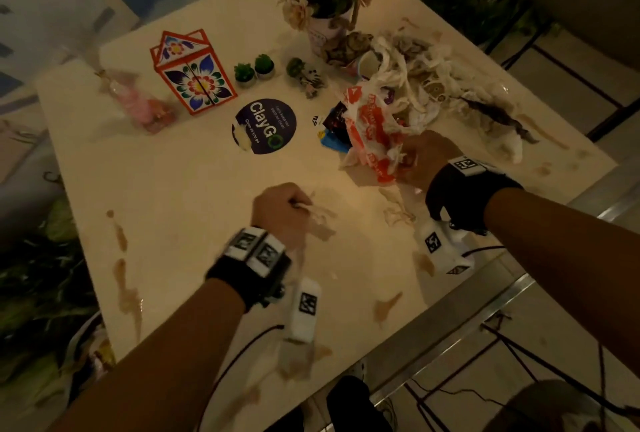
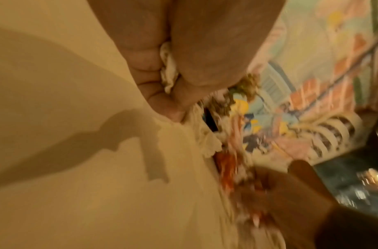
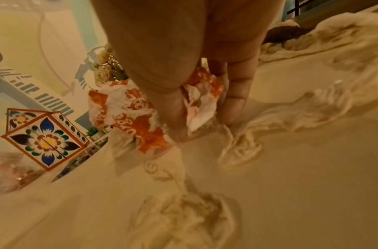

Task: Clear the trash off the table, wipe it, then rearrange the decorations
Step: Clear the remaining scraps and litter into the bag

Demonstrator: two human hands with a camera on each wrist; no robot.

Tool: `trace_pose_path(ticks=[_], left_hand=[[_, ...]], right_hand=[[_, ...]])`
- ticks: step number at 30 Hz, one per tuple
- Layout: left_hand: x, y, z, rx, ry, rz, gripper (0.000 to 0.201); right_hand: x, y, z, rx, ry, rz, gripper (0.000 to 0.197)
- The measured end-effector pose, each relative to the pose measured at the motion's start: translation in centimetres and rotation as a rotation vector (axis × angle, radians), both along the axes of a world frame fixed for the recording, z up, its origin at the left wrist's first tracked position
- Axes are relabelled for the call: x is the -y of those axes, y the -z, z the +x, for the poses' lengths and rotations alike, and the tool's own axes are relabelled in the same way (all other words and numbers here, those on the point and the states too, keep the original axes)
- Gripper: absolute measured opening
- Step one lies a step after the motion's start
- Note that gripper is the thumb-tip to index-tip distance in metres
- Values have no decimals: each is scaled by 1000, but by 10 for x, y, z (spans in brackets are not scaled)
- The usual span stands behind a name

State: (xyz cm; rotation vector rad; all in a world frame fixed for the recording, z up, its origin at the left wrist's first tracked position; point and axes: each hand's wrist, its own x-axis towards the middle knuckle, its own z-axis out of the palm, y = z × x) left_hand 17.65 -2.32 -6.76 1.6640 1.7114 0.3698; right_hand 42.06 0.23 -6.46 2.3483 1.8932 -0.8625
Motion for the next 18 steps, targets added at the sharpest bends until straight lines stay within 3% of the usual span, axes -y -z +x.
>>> trace_pose_path(ticks=[3,6,8,11,12,14,18], left_hand=[[-5,-8,-21,80,-41,-31,32],[-3,-12,-21,87,-20,-24,30],[1,-11,-17,81,4,-16,24],[6,-9,-11,63,31,-23,17],[7,-9,-10,62,36,-30,18],[9,-9,-9,65,43,-32,21],[10,-10,-12,75,51,-35,20]], right_hand=[[4,0,2,-62,111,133,19],[18,-8,-1,-113,154,194,16],[31,-12,-8,-93,80,114,36],[50,-8,-22,87,-94,-51,90],[53,-5,-25,115,-114,-55,96],[51,0,-29,93,-108,-42,88],[41,8,-34,-27,-56,36,30]])
